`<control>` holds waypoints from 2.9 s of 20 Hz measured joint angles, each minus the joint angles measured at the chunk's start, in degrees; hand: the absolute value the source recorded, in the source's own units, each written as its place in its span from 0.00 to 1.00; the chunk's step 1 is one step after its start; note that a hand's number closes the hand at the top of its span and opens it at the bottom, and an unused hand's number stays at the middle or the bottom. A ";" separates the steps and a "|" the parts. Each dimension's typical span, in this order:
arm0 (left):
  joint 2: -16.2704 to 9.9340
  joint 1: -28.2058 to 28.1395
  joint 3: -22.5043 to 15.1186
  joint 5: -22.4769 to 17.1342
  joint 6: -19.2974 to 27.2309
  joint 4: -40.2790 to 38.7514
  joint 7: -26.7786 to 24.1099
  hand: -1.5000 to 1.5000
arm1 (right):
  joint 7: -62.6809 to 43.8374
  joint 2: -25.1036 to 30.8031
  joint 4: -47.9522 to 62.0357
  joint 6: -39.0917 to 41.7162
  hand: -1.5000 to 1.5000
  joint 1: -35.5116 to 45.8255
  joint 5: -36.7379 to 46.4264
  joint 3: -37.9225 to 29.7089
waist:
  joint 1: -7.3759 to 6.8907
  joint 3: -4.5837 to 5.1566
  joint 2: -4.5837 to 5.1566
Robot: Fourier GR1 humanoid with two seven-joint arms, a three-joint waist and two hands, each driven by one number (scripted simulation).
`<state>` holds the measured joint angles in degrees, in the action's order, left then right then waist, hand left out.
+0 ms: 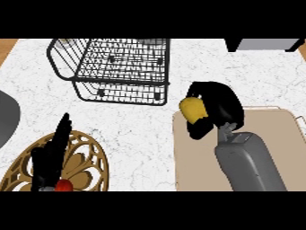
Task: Pick the lemon from the tray and place it in the tiered basket
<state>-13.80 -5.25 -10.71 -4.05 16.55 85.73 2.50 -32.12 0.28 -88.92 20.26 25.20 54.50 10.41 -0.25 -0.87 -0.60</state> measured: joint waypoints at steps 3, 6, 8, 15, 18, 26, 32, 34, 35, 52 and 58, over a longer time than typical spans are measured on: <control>-0.09 -0.38 0.23 -0.13 0.25 0.25 0.36 0.50 | -2.68 -0.14 -7.38 0.03 1.00 2.41 -5.12 -2.78 | 0.57 0.04 -0.14; -0.26 -0.87 0.44 -0.12 0.17 0.47 -0.08 0.50 | -6.01 0.06 -15.06 1.27 1.00 5.69 -6.87 -3.56 | 0.78 0.07 -0.22; -0.09 -1.38 0.30 0.15 0.20 0.86 -0.65 0.50 | -7.93 0.68 -19.07 3.33 1.00 8.44 -7.53 -4.47 | 0.71 0.04 -0.22; 0.19 -0.28 0.59 0.23 -0.29 -0.05 -0.63 0.50 | -14.78 2.19 -22.09 9.91 1.00 21.48 -9.95 -8.35 | 0.17 -0.03 -0.04; 0.41 0.00 0.66 0.44 -0.32 -0.09 -0.46 0.50 | -15.97 1.73 -19.37 9.13 1.00 25.62 -9.43 -9.28 | -0.12 0.02 0.08; 1.23 1.37 0.15 1.04 -0.21 -0.70 0.04 0.50 | -16.39 0.80 -3.32 3.39 1.00 37.86 -7.00 -11.85 | -0.83 -0.02 0.36; 1.59 1.29 -0.20 1.42 -0.18 -0.39 -0.14 0.50 | -12.48 0.24 10.02 -3.15 1.00 42.93 -6.15 -12.53 | -1.24 0.02 0.55; 1.71 1.73 -0.19 1.48 -0.09 -0.66 0.04 0.50 | -9.63 0.26 14.72 -5.29 1.00 43.98 -6.16 -12.73 | -1.32 0.01 0.63; 1.71 1.51 -0.32 1.62 -0.02 -0.29 0.26 0.50 | -8.94 0.14 16.86 -6.02 1.00 44.87 -6.25 -12.58 | -1.39 0.08 0.66; 2.15 2.74 -0.18 1.71 -1.09 -0.99 -0.31 0.50 | 1.22 -0.27 49.48 -26.02 1.00 51.04 -10.45 -9.06 | -2.66 0.28 1.11; 2.66 3.82 -0.89 2.46 -0.87 -1.35 0.22 0.50 | 5.73 -0.27 54.03 -31.81 0.00 50.33 -22.60 -12.78 | -3.76 0.25 1.38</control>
<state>-11.13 -1.43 -11.60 -1.59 15.68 84.38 2.72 -26.39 0.01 -34.89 -11.55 75.52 31.91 -2.38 -4.01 -0.62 0.79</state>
